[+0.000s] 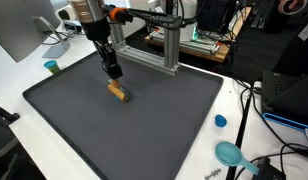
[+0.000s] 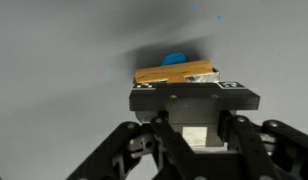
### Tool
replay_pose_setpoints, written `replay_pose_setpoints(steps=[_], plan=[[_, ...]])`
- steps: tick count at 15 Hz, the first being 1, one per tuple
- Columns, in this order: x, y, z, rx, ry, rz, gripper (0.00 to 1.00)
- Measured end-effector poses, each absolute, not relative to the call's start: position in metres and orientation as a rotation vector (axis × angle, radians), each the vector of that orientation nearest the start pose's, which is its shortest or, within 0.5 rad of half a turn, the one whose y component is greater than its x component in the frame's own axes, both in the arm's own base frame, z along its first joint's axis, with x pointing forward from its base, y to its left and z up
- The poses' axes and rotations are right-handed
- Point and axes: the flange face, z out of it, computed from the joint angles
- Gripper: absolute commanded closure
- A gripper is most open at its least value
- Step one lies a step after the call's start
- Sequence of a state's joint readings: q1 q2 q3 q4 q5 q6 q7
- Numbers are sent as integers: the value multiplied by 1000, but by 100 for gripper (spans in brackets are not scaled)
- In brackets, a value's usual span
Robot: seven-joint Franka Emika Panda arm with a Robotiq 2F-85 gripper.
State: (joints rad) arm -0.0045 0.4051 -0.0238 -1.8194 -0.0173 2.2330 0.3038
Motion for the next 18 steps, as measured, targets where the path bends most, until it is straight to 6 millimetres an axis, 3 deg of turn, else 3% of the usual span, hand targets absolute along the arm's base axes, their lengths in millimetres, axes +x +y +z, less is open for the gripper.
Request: replay_pose_setpoints(steps=[8,9,12,13,18], plan=[[643,-18,315,-3124,520,-4,78],[643,-17,315,-3123,528,-4,53],[643,-20,315,-3112,527,6,53],[643,-20,315,-3111,528,8,78],[644,-12,316,-3142,512,-8,78]])
